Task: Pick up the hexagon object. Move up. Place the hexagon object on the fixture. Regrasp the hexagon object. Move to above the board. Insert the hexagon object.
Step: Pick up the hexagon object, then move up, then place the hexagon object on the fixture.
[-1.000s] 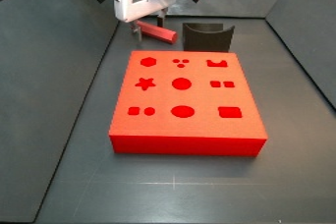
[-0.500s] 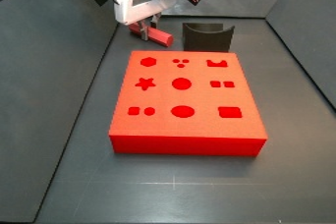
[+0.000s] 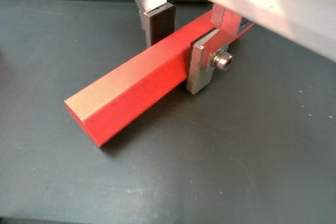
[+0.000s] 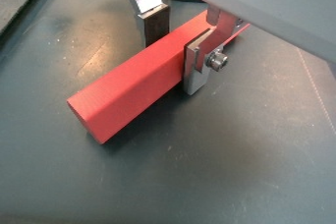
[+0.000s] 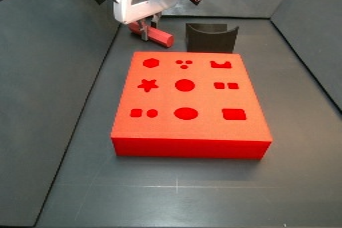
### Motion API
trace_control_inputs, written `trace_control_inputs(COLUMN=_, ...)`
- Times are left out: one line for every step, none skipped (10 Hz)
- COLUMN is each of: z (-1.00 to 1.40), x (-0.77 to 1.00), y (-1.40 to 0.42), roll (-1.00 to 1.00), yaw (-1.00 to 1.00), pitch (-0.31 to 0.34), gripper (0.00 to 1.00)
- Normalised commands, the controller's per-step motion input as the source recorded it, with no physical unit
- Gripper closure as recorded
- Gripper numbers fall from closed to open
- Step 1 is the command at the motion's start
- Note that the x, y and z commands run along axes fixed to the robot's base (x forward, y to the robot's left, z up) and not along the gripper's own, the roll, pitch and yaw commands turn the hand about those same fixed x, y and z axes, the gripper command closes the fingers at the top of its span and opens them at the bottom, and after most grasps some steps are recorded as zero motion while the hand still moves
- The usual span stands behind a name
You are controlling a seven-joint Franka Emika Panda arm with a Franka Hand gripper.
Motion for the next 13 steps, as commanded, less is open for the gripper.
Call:
trace_control_inputs(z=0.0, x=0.0, y=0.0, roll=0.0, yaw=0.0, pitch=0.0, gripper=1.0)
trace_control_inputs(z=0.0, x=0.0, y=0.0, roll=0.0, yaw=0.0, pitch=0.0, gripper=1.0)
trace_control_inputs(z=0.0, x=0.0, y=0.0, roll=0.0, yaw=0.0, pitch=0.0, gripper=1.0)
trace_control_inputs(z=0.0, x=0.0, y=0.0, roll=0.0, yaw=0.0, pitch=0.0, gripper=1.0)
trace_control_inputs(z=0.0, x=0.0, y=0.0, roll=0.0, yaw=0.0, pitch=0.0, gripper=1.0)
trace_control_inputs(z=0.83, x=0.0, y=0.0, roll=0.0, yaw=0.0, pitch=0.0, gripper=1.0)
trace_control_inputs(z=0.75, x=-0.11, y=0.03, roll=0.0, yaw=0.02, pitch=0.054, gripper=1.0)
trace_control_inputs(z=0.66, x=-0.1, y=0.03, roll=0.01, yaw=0.01, pitch=0.071, gripper=1.0)
trace_control_inputs(z=0.54, x=-0.06, y=0.02, roll=0.02, yaw=0.0, pitch=0.081, gripper=1.0)
trace_control_inputs(z=0.37, x=-0.03, y=0.01, roll=0.05, yaw=-0.01, pitch=0.098, gripper=1.0)
trace_control_inputs(z=0.23, x=-0.02, y=0.01, roll=0.07, yaw=-0.01, pitch=0.104, gripper=1.0)
trace_control_inputs(z=1.0, x=0.0, y=0.0, roll=0.0, yaw=0.0, pitch=0.0, gripper=1.0)
trace_control_inputs(z=1.0, x=0.0, y=0.0, roll=0.01, yaw=0.0, pitch=0.003, gripper=1.0)
